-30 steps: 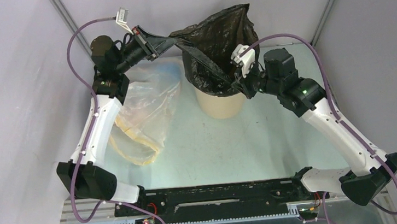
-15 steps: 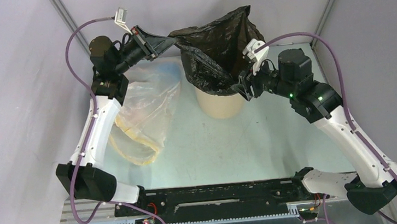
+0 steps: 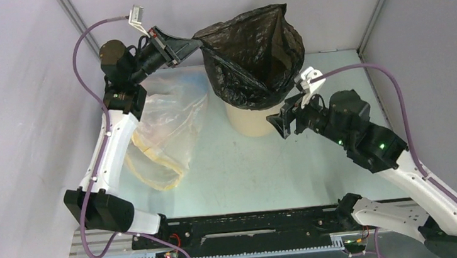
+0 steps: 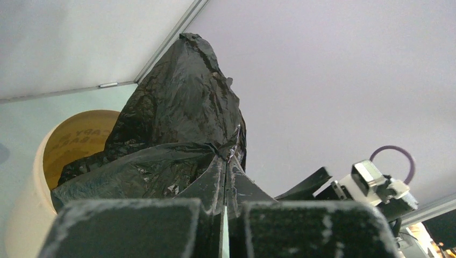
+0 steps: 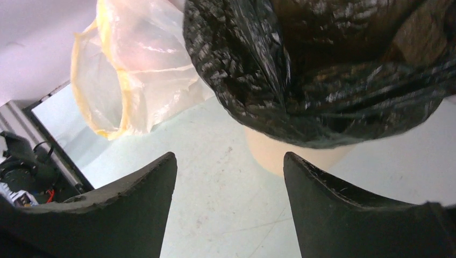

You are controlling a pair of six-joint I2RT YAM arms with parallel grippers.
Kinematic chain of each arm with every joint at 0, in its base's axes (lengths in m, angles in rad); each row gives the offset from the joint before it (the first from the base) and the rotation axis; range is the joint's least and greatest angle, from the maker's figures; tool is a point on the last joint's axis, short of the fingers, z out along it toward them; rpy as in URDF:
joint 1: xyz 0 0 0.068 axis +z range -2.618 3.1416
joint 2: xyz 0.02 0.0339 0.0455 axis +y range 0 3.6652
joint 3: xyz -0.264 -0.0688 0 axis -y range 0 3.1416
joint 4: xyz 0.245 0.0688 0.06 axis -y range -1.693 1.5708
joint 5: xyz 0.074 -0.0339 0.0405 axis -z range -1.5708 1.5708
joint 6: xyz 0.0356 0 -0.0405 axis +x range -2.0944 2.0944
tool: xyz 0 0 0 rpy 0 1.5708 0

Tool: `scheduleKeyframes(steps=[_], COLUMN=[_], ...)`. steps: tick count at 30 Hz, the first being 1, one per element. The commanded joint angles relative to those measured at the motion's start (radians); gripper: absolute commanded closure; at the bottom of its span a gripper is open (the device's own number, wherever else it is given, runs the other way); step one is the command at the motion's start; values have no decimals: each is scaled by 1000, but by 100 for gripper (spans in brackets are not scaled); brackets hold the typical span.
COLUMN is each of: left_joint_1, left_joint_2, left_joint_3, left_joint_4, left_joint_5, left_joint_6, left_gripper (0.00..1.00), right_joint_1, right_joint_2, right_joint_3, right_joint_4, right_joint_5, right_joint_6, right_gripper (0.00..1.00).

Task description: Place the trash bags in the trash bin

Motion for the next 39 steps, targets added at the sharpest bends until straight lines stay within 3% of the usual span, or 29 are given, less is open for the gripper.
scheduleKeyframes(steps=[1,12,19,28,34,39], left_joint_1=[6,6,6,5,-27,-68], left_joint_2=[-20,-17,20,102,147,191], left_joint_3=[31,39,70,134,71,35], left_joint_4=[46,47,52,65,103,111], left_joint_5=[21,25,23,4,-16,-23], left_joint_6=[-19,-21,-26,-33,-29,-12], left_gripper=[100,100,100,100,100,100], right_joint_1=[52,66,-9,-106,-148,-172], right_joint_2=[-40,129,284,517,608,643], right_joint_3=[-144,-183,-131,79,105,105], right_joint_4=[163,384,522,350,256,245], right_joint_5=[219,318,294,272,291,264], right_joint_6=[142,209,208,145,117,110], right_gripper=[23,24,40,57,66,67])
